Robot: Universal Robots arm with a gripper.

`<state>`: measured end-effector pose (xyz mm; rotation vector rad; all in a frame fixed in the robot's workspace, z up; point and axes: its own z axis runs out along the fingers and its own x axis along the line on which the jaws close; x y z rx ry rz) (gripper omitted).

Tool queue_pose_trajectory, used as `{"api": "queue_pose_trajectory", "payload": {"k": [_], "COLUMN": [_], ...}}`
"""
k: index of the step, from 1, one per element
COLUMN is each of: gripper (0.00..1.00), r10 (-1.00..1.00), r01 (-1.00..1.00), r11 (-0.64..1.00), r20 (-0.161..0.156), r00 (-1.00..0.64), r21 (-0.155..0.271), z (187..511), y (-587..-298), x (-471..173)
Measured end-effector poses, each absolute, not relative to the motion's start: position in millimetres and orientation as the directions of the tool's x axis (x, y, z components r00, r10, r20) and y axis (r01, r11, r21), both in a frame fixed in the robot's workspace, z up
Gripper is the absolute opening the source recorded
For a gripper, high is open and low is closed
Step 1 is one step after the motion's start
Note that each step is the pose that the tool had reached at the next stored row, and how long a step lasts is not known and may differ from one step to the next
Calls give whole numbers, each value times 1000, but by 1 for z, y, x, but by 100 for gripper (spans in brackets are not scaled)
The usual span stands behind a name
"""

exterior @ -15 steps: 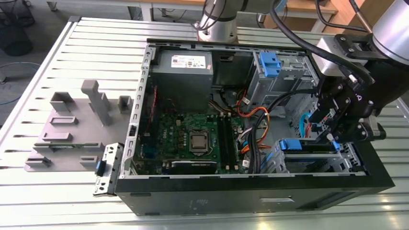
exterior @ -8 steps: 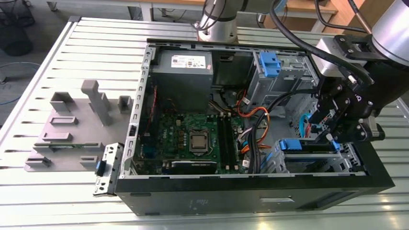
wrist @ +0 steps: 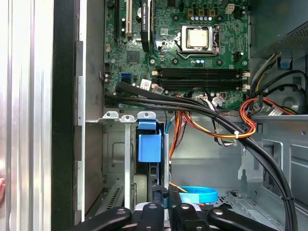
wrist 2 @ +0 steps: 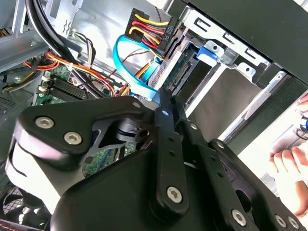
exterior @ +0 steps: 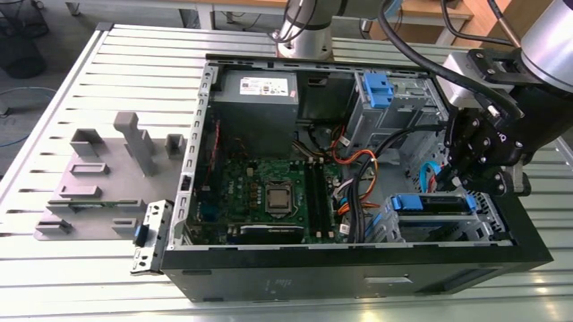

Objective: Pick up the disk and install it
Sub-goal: 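Insert the first disk wire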

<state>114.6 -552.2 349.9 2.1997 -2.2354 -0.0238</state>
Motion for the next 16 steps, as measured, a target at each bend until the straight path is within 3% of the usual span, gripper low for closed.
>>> {"api": "queue_pose_trajectory", "payload": {"k": [16], "gripper": [16], "r10": [-1000], "r01": [-1000], "r11": [16], "r20": [-6], "r00": [-16], "r21": [15], "z": [349], "y": [-555], "x": [115]}}
